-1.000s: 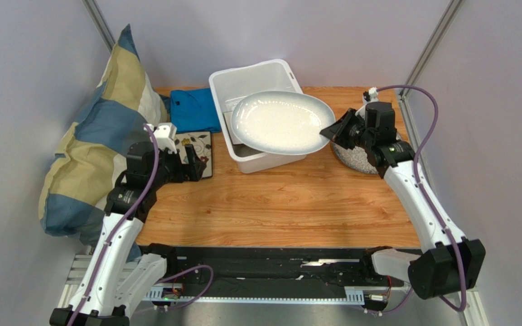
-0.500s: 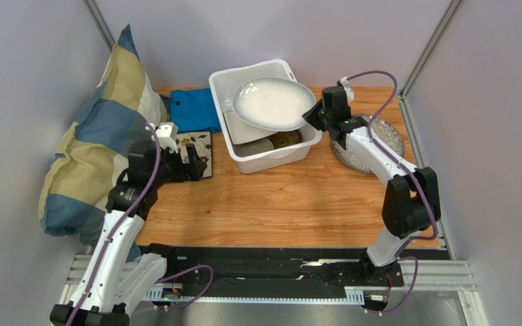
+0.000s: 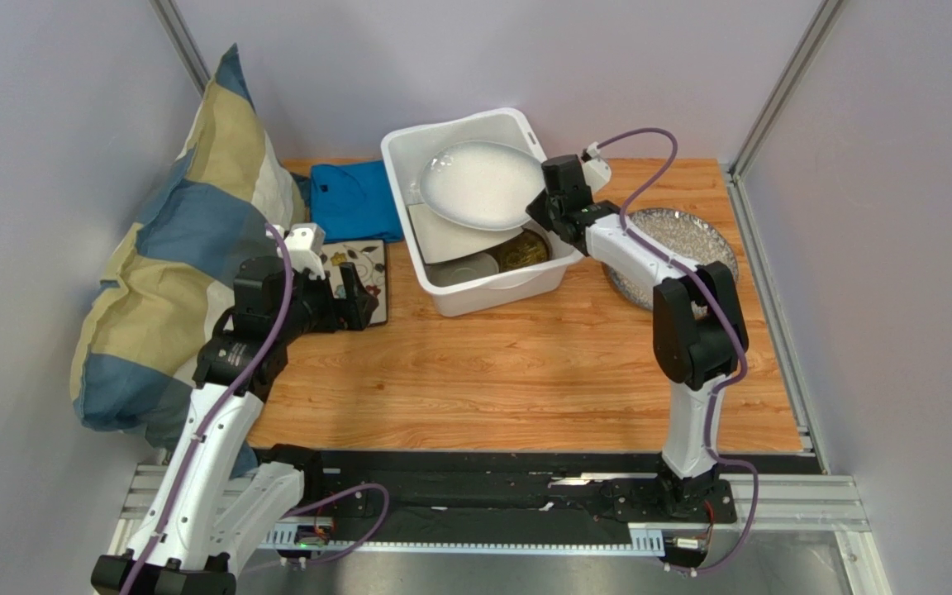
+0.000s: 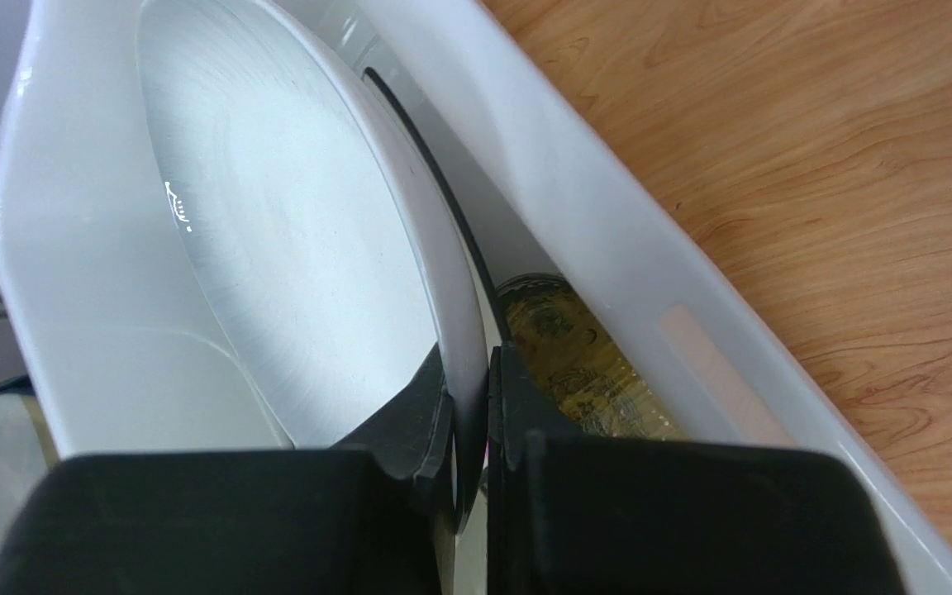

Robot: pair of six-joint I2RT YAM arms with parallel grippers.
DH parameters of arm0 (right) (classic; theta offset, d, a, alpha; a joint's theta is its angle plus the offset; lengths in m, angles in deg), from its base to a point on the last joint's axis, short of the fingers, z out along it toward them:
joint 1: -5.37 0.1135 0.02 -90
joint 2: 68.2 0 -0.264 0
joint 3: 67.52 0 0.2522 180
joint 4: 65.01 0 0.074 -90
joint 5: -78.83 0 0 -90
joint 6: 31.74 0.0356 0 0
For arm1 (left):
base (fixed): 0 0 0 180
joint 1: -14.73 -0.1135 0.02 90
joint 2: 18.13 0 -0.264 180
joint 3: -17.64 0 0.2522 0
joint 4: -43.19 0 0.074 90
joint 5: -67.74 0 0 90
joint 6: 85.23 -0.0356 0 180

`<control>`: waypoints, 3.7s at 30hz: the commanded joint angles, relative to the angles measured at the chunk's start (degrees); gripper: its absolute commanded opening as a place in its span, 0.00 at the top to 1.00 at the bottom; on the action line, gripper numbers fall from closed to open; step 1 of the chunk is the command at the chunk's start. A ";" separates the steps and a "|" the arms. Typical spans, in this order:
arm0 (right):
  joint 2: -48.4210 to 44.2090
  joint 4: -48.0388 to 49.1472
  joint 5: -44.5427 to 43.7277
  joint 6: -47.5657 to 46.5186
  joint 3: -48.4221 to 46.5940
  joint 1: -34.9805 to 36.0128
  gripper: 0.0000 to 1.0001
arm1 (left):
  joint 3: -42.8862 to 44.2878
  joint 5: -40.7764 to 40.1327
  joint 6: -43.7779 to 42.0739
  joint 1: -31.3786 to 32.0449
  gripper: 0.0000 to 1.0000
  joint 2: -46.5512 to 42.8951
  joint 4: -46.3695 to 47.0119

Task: Place the plates into the plastic bin on the countertop
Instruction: Place the plate in the plastic bin, then pick up the plate at the center of the board.

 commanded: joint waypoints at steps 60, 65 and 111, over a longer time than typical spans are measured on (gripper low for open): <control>-12.35 8.94 -2.31 5.95 8.10 6.79 0.38 | -0.45 1.54 0.10 -0.38 0.04 -1.94 1.92; -19.63 8.77 -2.13 4.54 14.50 6.88 0.38 | -0.36 0.93 0.01 -0.38 0.04 -2.03 1.92; -39.09 11.66 36.45 -4.69 60.57 -59.03 0.35 | -0.36 1.63 0.01 -0.38 0.04 -1.95 1.92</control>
